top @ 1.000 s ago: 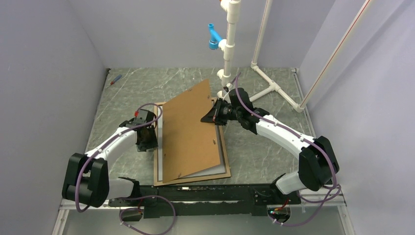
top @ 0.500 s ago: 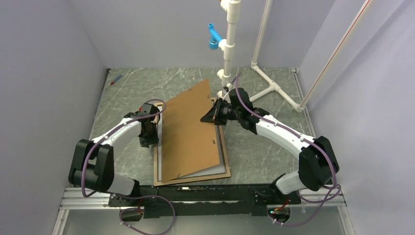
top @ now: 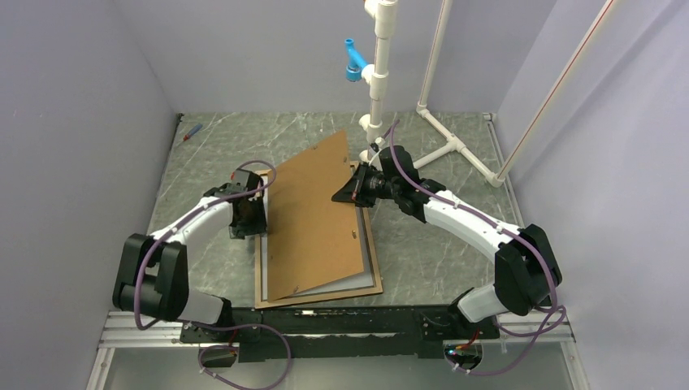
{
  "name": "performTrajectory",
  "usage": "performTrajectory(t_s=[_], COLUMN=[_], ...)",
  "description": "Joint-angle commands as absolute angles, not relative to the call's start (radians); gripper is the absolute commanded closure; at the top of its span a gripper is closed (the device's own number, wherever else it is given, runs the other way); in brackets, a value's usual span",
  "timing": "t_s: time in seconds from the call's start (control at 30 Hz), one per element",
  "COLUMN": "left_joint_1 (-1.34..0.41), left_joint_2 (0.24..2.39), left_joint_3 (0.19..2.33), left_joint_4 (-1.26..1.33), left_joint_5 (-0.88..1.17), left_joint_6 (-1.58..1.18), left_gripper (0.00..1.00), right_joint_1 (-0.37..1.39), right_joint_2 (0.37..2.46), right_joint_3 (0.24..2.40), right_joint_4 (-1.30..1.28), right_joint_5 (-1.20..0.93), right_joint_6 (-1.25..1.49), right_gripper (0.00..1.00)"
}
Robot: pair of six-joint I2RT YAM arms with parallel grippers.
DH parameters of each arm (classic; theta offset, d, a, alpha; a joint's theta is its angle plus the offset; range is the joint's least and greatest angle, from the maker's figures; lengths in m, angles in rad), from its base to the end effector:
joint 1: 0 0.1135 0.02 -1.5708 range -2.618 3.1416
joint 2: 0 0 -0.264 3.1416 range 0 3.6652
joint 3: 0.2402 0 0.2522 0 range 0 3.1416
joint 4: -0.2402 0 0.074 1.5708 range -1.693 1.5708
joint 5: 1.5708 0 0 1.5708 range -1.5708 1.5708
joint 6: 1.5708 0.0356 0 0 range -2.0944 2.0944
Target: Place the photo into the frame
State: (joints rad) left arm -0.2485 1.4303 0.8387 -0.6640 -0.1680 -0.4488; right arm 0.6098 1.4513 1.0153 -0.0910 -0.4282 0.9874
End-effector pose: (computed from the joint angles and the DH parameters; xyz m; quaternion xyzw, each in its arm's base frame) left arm 0.2473 -0.0566 0.1844 -0.1115 0.9779 0.0244 0.1753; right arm 0.2603 0.1999 0.2730 0.0549 0.8519 0.4775 0.2079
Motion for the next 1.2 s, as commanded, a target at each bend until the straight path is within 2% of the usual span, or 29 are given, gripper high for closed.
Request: performTrajectory(t_s=[0.0,0.13,0.37,0.73,0.77,0.83,0.93,0.97,1.03,1.17], left_joint_1=[-0.252,-0.251,-0.252,-0.252,-0.252,-0.252,-0.251,-0.251,-0.251,-0.252], left_joint_2=[1.360,1.415,1.482,1.583,1.575,1.553,1.494,1.468,1.411,1.290], left_joint_3=[0.781,0.772,0.818,0.927,0.922,0.915,0.914,0.913,0.906,0.888], left_joint_4=[-0.546,-0.533,-0.577,-0.618,-0.614,-0.614,-0.631,-0.638,-0.647,-0.659], left_joint_5=[-0.066,-0.051,-0.160,-0.235,-0.232,-0.229,-0.218,-0.216,-0.207,-0.176], left_joint_6=[-0.465,-0.456,-0.411,-0.330,-0.333,-0.347,-0.368,-0.376,-0.386,-0.399], left_gripper=[0.43,0.48,0.79,0.79,0.77,0.65,0.33,0.25,0.17,0.13], right_joint_1=[0.602,0.601,0.601,0.601,0.601,0.601,0.604,0.606,0.608,0.610], right_joint_2=[1.430,1.421,1.419,1.425,1.425,1.424,1.422,1.418,1.415,1.414], right_joint_3=[1.068,1.062,1.058,1.049,1.047,1.044,1.034,1.031,1.027,1.012], right_joint_4=[0.095,0.090,0.077,0.075,0.076,0.075,0.077,0.073,0.069,0.087], right_joint_5=[-0.437,-0.437,-0.431,-0.430,-0.428,-0.421,-0.416,-0.411,-0.397,-0.385], right_joint_6=[0.989,0.991,0.983,0.972,0.969,0.965,0.962,0.960,0.952,0.958], right_gripper=[1.00,1.00,1.00,1.00,1.00,1.00,1.00,1.00,1.00,1.00])
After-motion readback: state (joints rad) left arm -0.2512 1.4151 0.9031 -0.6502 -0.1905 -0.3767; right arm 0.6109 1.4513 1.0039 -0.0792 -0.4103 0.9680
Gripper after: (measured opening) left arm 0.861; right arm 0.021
